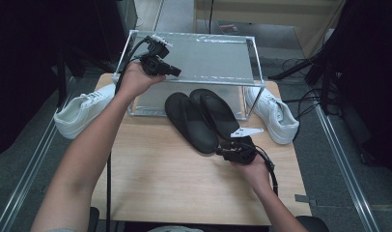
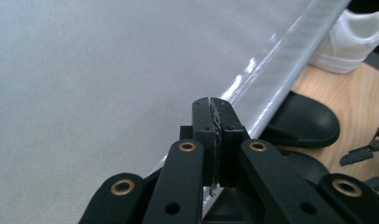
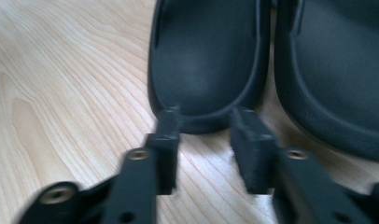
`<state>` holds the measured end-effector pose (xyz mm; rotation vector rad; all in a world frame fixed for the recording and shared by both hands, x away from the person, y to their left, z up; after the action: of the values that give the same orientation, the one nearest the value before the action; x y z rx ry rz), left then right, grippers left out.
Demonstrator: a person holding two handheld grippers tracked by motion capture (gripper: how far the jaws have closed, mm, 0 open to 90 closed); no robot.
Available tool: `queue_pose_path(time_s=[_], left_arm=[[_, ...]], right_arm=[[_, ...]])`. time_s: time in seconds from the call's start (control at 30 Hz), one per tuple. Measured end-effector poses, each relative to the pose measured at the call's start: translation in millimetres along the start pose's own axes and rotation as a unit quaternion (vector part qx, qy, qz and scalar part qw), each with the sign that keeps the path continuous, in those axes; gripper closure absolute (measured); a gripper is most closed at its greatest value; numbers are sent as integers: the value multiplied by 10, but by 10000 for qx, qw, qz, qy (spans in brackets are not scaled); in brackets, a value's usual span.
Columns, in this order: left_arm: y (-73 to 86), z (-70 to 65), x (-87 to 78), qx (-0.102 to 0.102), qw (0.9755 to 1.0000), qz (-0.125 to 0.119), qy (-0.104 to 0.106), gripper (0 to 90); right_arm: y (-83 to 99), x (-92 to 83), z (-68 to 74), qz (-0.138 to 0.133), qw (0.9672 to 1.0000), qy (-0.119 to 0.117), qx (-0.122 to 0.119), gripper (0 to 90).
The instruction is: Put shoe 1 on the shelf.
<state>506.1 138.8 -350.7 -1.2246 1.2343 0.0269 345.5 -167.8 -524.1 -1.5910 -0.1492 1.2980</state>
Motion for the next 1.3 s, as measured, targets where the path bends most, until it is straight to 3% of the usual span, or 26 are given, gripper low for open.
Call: queue_pose_path(time_s=[0.1, 0.2, 0.4, 0.6, 0.83, 1.3], left_arm=[[16, 16, 20, 31, 10000, -32, 24, 900], [33, 29, 34, 31, 10000, -76, 11, 895], [45, 13, 50, 170, 9998, -107, -94, 899], [70, -4, 50, 208, 9995, -186, -137, 899], [108, 17, 53, 92, 9994, -334, -71, 899], [102, 12, 51, 152, 9994, -293, -98, 899]], right_arm=[[10, 24, -2, 77, 10000, 31, -25, 835], [20, 45, 5, 165, 9999, -18, -5, 884], [40, 126, 25, 308, 9995, 37, -67, 883], [32, 170, 18, 274, 9996, 78, -85, 875], [3, 227, 37, 216, 9997, 71, -119, 871], [-82, 357, 105, 163, 9997, 47, -161, 865]])
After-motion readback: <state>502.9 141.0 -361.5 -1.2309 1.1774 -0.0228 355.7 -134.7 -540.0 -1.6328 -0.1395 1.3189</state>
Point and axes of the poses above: each handheld gripper's, and its own axes: x roughly forward along the jaws, y roughly out of its underside, z roughly to its left, the point moved 1 cm from there along x, roughly forward along the jaws, and after that the axes turned 7 degrees about -x, right-handed, at the moved point
